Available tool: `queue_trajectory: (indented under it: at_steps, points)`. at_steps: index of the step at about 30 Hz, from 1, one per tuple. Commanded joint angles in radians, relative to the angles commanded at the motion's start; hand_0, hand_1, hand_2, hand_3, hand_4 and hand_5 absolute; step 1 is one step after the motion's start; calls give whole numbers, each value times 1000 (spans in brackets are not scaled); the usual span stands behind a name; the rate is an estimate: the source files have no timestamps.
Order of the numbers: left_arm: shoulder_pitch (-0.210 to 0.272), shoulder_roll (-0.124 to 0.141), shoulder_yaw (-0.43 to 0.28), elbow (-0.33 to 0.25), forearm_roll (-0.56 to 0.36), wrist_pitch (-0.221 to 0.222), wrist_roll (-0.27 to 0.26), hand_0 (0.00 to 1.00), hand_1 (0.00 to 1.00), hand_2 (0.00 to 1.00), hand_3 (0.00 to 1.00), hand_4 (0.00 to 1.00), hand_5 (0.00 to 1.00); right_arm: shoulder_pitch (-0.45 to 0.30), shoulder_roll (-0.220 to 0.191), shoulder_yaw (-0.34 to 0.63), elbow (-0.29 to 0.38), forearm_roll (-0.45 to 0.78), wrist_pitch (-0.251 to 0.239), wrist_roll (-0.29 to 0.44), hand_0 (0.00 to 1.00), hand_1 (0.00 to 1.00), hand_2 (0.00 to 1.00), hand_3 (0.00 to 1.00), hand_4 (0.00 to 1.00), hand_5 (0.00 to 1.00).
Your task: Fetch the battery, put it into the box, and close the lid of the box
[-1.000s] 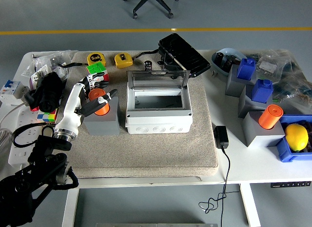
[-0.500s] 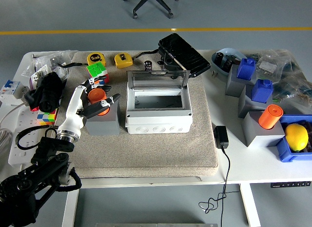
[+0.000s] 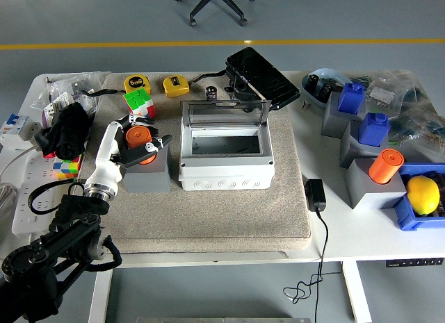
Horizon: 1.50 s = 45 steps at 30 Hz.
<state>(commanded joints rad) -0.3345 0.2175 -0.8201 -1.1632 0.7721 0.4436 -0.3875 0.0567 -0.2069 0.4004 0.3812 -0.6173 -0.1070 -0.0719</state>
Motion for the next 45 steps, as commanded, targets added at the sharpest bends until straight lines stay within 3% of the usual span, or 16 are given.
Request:
queue_trajectory:
  at_steps: [4, 5, 10, 11, 16, 17, 26, 35, 39, 40, 41, 45]
  points:
    - [-5, -6, 4, 4, -4, 6, -7, 342, 361, 308, 289, 801, 2, 0, 1, -1, -1, 1, 0, 0, 593, 608, 587, 563, 933, 450]
    - [-7, -7, 5, 5, -6, 7, -8, 245, 282, 225, 216, 557, 2, -1, 1, -1, -1, 1, 0, 1, 593, 608, 587, 561, 933, 449]
    - [-15, -14, 10, 15, -13, 8, -7, 245, 282, 225, 216, 557, 2, 1, 2, -1, 0, 1, -1, 2, 593, 608, 587, 561, 933, 449]
    - [-16, -14, 10, 16, -14, 6, -5, 221, 198, 164, 205, 345, 2, 1, 2, -1, 0, 2, -1, 2, 592, 608, 587, 563, 933, 450]
    - [-21, -19, 15, 15, -14, 3, -1, 221, 198, 164, 205, 345, 2, 1, 3, -3, 0, 3, -2, 4, 592, 608, 587, 563, 933, 450]
    - [-22, -20, 16, 15, -14, 3, -1, 180, 152, 143, 183, 242, 2, 0, 3, -3, 0, 3, -3, 5, 590, 607, 585, 562, 933, 449]
    - [-24, -24, 20, 2, 15, 27, -7, 172, 141, 131, 162, 235, 2, 0, 3, -5, -2, 5, -6, 9, 593, 607, 585, 562, 933, 449]
    - [-41, 15, 22, -106, 139, 70, 33, 171, 126, 124, 153, 248, 2, 0, 2, -4, -2, 5, -7, 10, 593, 607, 584, 561, 932, 447]
    - [-71, 56, 86, -181, 262, 79, 104, 171, 126, 124, 153, 248, 2, 2, 1, 0, -1, 6, -7, 11, 593, 607, 584, 561, 932, 447]
    - [-88, 69, 113, -204, 305, 73, 135, 171, 126, 124, 153, 248, 2, 2, 0, 0, -1, 6, -7, 11, 593, 607, 584, 561, 932, 447]
    - [-101, 78, 135, -221, 343, 69, 160, 158, 122, 117, 146, 351, 2, 2, 0, -1, -2, 6, -7, 11, 593, 606, 582, 561, 931, 447]
    - [-179, 106, 226, -282, 501, 47, 286, 158, 122, 117, 146, 351, 2, 5, -3, -4, -2, 8, -8, 11, 593, 606, 582, 561, 931, 447]
